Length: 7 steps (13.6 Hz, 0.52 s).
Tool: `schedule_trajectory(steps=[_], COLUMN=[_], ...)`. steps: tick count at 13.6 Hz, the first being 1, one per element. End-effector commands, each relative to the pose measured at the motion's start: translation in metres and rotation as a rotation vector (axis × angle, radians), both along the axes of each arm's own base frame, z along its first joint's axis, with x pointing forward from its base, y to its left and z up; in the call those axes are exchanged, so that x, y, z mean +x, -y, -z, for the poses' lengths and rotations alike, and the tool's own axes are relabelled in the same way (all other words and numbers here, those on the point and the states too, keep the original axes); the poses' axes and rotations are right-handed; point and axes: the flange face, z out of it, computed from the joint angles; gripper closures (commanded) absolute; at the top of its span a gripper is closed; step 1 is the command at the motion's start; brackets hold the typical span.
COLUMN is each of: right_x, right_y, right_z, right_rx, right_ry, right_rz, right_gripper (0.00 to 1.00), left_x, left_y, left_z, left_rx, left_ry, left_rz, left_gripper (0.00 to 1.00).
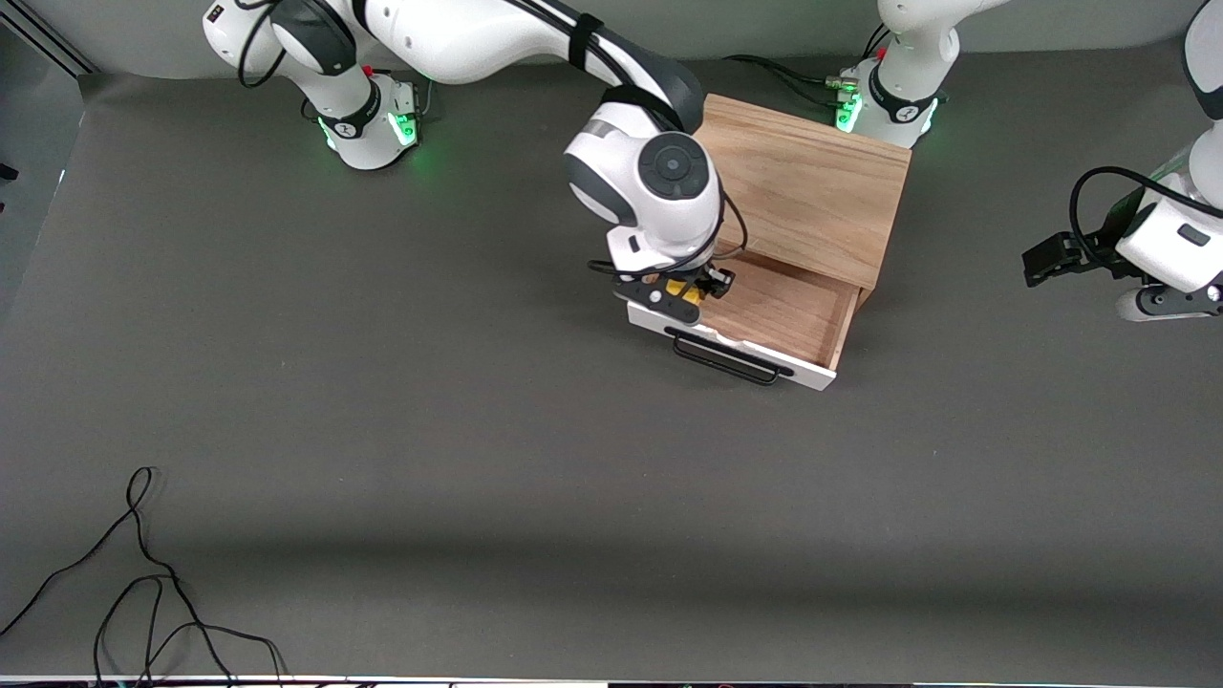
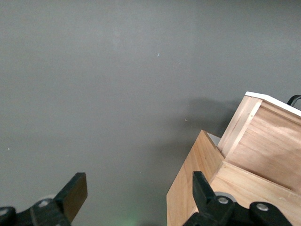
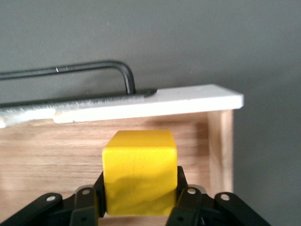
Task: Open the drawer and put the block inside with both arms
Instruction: 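Move the cube over the open drawer with the right gripper, then lower the cube into the drawer and open the right gripper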
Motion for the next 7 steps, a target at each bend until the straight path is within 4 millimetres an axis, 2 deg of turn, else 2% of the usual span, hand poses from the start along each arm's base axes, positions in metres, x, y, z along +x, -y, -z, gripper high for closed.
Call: schedule_trajectory(steps=[1, 6, 7], right_x=[0.0017, 0.0005, 0.0007], right_y=[-0.0070, -0.0075, -0.0076], right_z=[0.0072, 0.0138, 0.0137], right_rx=[0.008, 0.001, 0.001], right_ry=[0.005, -0.001, 0.001], right_rz=[0.030, 0.030, 0.030], right_gripper=[1.00, 1.00, 0.47], left_x=[-0.0029, 0.0011, 0.0055], left_y=[0.0127, 0.0153, 0.0166], left_z=[-0.0121, -0.0189, -0.0200], left_rx=[-0.022, -0.032, -0.031], left_ry=[0.025, 0.055, 0.058], left_rz=[0.049, 0.058, 0.059], left_gripper=[0.00, 0.00, 0.00])
